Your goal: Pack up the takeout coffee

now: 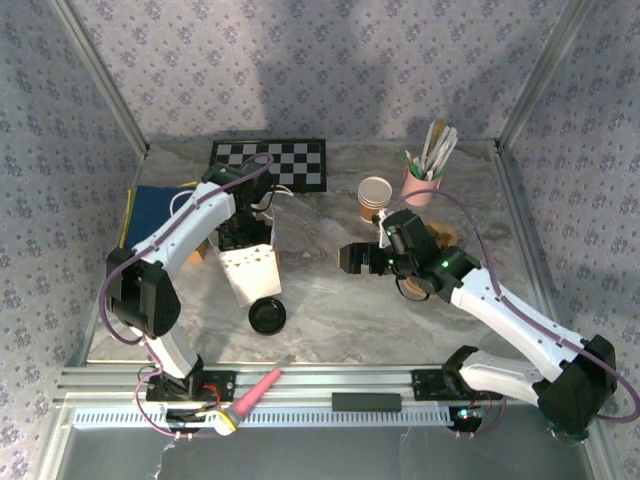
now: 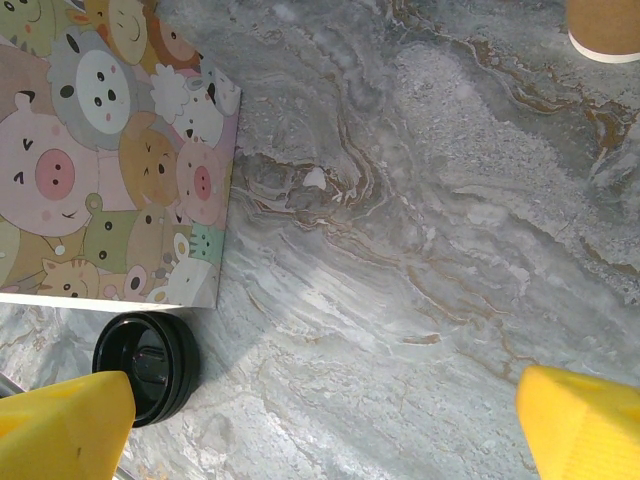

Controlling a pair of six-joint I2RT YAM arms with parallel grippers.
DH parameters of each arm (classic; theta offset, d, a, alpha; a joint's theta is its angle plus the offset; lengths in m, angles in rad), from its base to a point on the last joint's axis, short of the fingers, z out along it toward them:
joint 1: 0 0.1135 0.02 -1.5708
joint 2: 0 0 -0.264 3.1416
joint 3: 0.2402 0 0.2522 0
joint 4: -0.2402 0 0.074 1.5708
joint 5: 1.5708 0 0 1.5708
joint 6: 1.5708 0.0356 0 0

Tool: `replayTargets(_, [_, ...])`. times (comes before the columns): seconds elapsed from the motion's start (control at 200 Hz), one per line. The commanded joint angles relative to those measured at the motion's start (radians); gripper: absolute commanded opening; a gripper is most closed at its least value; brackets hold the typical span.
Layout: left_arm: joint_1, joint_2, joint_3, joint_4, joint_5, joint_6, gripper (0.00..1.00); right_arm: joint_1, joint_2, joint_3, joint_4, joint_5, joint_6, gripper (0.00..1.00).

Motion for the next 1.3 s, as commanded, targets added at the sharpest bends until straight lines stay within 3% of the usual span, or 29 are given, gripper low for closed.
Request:
replayTargets(0.0, [0.005, -0.032, 0.036, -0.041, -0.007, -0.009, 0.78, 0.007, -0.018, 0.013, -0.017, 0.02, 0.011, 1.0])
replayTargets(1.299, [0.004, -0.063, 0.16, -0.107, -0.048, -0.026, 0.78, 0.005, -0.005, 0.029, -0.021, 0.023, 0.003, 1.0])
